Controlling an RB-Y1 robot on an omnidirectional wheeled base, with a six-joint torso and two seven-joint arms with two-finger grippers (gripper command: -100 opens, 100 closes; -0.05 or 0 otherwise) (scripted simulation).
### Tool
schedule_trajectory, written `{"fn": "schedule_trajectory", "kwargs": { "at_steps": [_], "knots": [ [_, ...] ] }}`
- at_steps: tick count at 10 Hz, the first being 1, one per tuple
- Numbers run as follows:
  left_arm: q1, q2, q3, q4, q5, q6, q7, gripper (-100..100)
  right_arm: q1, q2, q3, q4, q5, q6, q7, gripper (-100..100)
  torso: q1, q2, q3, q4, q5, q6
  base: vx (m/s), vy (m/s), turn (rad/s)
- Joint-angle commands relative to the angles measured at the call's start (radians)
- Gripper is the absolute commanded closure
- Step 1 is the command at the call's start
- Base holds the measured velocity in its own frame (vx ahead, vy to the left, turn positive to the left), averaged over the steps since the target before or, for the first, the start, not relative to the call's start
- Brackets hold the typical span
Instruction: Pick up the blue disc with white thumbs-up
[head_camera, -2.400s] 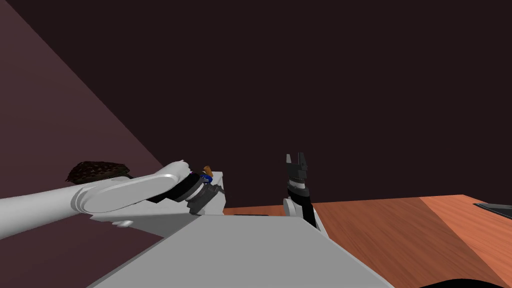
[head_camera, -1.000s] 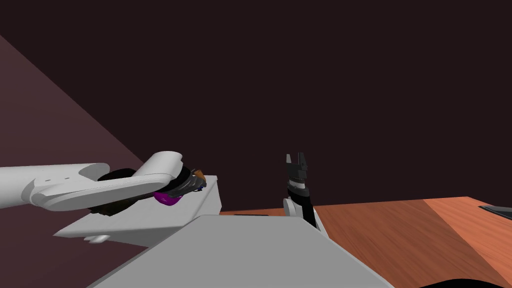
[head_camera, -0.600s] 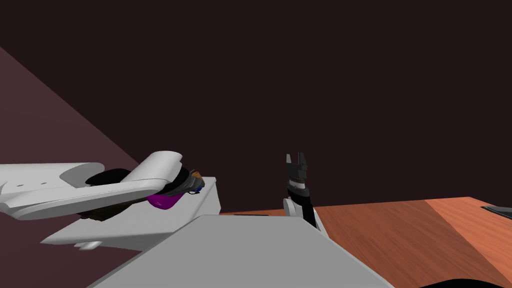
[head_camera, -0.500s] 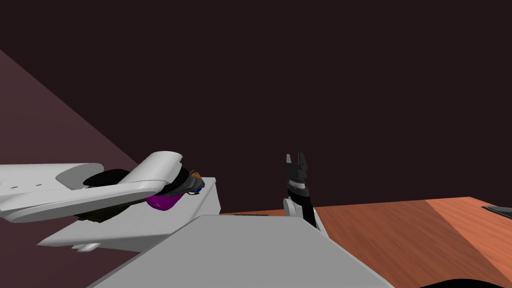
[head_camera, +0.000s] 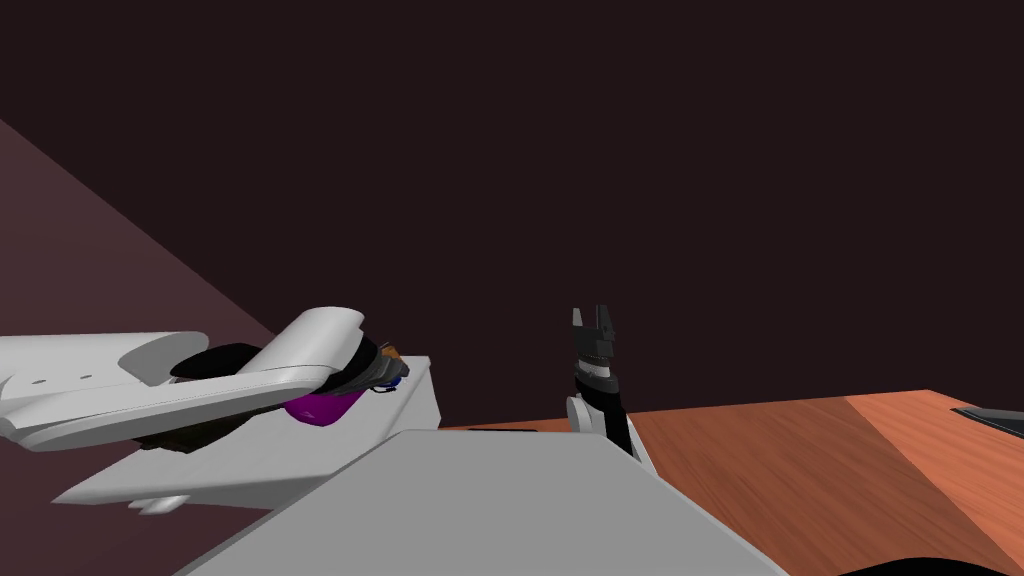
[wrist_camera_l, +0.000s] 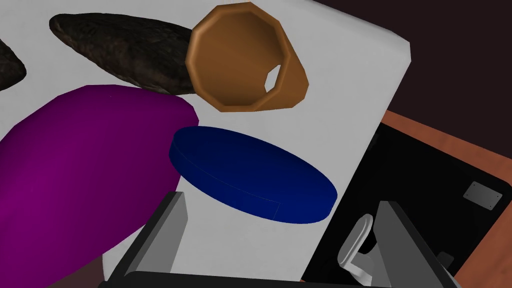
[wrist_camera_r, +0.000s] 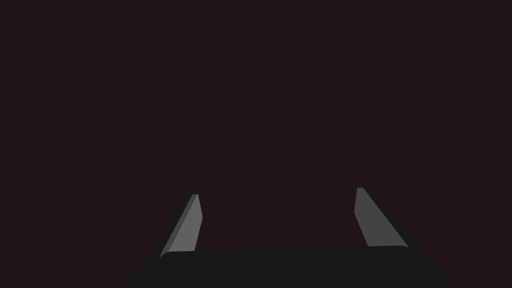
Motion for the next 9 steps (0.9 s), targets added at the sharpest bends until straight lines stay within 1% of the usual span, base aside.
{"fn": "schedule_trajectory", "kwargs": {
  "at_steps": [1,2,3,4,8,9],
  "knots": [
    [0.010,-0.025,-0.010,0.006,-0.029,-0.012,-0.003,-100,0.000,0.000,0.000,0.000,0.000,0.000,0.000,0,0.000,0.000,0.000,0.000,0.000,0.000,0.003,0.001,-0.014],
    [0.020,-0.033,-0.019,0.010,-0.050,-0.007,-0.001,-100,0.000,0.000,0.000,0.000,0.000,0.000,0.000,0,0.000,0.000,0.000,0.000,0.000,0.000,0.003,0.001,-0.023],
    [0.016,-0.022,-0.015,0.007,-0.037,-0.002,0.001,-100,0.000,0.000,0.000,0.000,0.000,0.000,0.000,0,0.000,0.000,0.000,0.000,0.000,0.000,0.000,0.000,0.000],
    [0.017,-0.024,-0.016,0.007,-0.040,-0.003,0.000,100,0.000,0.000,0.000,0.000,0.000,0.000,0.000,0,0.000,0.000,0.000,0.000,0.000,0.000,0.000,0.000,0.000],
    [0.016,-0.024,-0.015,0.007,-0.040,-0.003,0.000,100,0.000,0.000,0.000,0.000,0.000,0.000,0.000,0,0.001,0.001,0.001,0.000,0.000,-0.001,0.000,0.000,0.000],
    [0.016,-0.024,-0.015,0.007,-0.040,-0.002,0.000,0,0.000,0.000,0.000,0.000,0.000,0.000,0.000,0,0.001,0.001,0.001,0.000,0.000,-0.001,0.000,0.000,0.000]
  ]
}}
